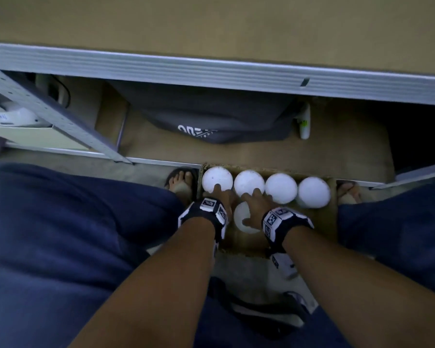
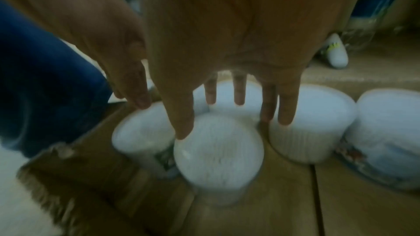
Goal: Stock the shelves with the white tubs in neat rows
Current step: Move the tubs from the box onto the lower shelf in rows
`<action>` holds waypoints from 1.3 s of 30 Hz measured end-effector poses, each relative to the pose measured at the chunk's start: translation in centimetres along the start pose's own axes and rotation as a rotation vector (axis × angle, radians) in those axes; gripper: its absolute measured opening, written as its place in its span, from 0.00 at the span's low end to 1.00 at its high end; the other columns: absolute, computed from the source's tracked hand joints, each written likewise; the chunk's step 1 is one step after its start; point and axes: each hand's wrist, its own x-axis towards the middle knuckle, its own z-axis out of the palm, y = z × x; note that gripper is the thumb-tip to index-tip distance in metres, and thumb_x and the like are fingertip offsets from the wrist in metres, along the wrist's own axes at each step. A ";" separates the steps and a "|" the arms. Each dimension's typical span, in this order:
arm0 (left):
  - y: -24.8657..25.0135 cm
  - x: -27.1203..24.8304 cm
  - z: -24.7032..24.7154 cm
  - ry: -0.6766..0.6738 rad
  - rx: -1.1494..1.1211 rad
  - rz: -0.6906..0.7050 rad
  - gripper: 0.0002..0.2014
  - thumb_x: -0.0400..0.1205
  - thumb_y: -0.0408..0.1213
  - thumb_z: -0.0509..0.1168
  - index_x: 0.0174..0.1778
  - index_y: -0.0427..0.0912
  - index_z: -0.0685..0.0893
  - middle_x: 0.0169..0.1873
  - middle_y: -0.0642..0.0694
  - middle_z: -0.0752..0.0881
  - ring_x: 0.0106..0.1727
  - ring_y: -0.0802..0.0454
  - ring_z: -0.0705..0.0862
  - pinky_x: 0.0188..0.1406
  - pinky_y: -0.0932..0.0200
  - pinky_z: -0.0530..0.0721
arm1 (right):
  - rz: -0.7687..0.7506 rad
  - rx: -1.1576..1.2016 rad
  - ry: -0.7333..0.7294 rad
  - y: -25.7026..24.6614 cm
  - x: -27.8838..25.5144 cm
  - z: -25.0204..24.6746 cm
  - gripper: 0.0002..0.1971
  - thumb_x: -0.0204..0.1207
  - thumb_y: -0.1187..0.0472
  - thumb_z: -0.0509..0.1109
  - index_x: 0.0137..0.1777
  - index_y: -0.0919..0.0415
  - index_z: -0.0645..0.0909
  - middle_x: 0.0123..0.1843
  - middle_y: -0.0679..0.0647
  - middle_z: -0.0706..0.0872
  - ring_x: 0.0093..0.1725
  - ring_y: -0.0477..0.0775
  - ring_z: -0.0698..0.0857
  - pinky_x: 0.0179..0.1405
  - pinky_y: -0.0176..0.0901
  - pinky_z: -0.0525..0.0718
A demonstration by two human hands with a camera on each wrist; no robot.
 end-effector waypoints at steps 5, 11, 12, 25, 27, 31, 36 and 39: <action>0.6 0.5 2.7 0.163 0.051 -0.183 0.34 0.73 0.52 0.70 0.76 0.62 0.65 0.74 0.44 0.66 0.69 0.31 0.72 0.62 0.34 0.78 | 0.027 -0.069 0.068 -0.1 0.7 2.6 0.44 0.65 0.37 0.72 0.79 0.45 0.59 0.78 0.58 0.58 0.76 0.69 0.64 0.75 0.63 0.66; 1.1 2.2 4.8 0.331 0.123 -0.226 0.23 0.47 0.45 0.80 0.39 0.56 0.88 0.45 0.46 0.88 0.29 0.42 0.82 0.26 0.56 0.77 | 0.082 0.123 0.094 -0.7 1.4 3.0 0.35 0.76 0.48 0.69 0.80 0.57 0.61 0.80 0.63 0.58 0.75 0.67 0.68 0.71 0.55 0.71; 1.3 1.8 4.6 0.353 0.183 -0.217 0.21 0.51 0.43 0.79 0.41 0.56 0.88 0.46 0.46 0.88 0.29 0.43 0.81 0.27 0.56 0.77 | 0.061 0.101 0.113 -0.6 1.3 3.1 0.35 0.75 0.49 0.70 0.80 0.57 0.61 0.80 0.62 0.58 0.73 0.65 0.70 0.68 0.52 0.73; 1.7 -0.4 1.7 0.263 0.169 -0.182 0.37 0.71 0.51 0.72 0.74 0.56 0.63 0.73 0.41 0.63 0.64 0.35 0.74 0.63 0.42 0.72 | 0.052 0.218 0.074 0.3 -0.9 0.7 0.39 0.65 0.43 0.76 0.75 0.50 0.65 0.78 0.58 0.56 0.73 0.66 0.69 0.72 0.54 0.71; 1.9 -1.3 0.0 0.214 0.099 -0.146 0.40 0.69 0.53 0.73 0.75 0.56 0.62 0.74 0.40 0.61 0.71 0.32 0.70 0.68 0.39 0.68 | 0.060 0.182 0.060 0.6 -1.4 -0.3 0.38 0.68 0.45 0.75 0.76 0.48 0.63 0.79 0.59 0.55 0.72 0.69 0.69 0.71 0.59 0.72; 2.9 -4.2 -3.7 0.161 0.124 -0.122 0.40 0.74 0.52 0.69 0.79 0.54 0.57 0.79 0.37 0.56 0.79 0.29 0.57 0.78 0.35 0.55 | 0.080 0.167 0.039 1.4 -3.2 -2.6 0.41 0.66 0.47 0.76 0.77 0.46 0.59 0.80 0.58 0.50 0.75 0.72 0.63 0.70 0.65 0.73; 5.4 -6.9 -7.5 0.240 0.069 -0.076 0.39 0.67 0.49 0.73 0.73 0.53 0.64 0.73 0.40 0.67 0.74 0.32 0.66 0.69 0.35 0.71 | 0.061 0.161 0.106 2.0 -6.9 -6.6 0.49 0.63 0.45 0.79 0.82 0.47 0.56 0.82 0.57 0.55 0.79 0.68 0.63 0.75 0.57 0.72; 6.5 -8.9 -9.8 0.238 0.030 -0.047 0.44 0.64 0.47 0.77 0.75 0.52 0.64 0.73 0.40 0.65 0.72 0.32 0.67 0.66 0.41 0.78 | -0.006 0.139 0.149 2.1 -10.3 -9.8 0.36 0.74 0.51 0.72 0.80 0.53 0.62 0.80 0.57 0.63 0.82 0.64 0.59 0.77 0.53 0.67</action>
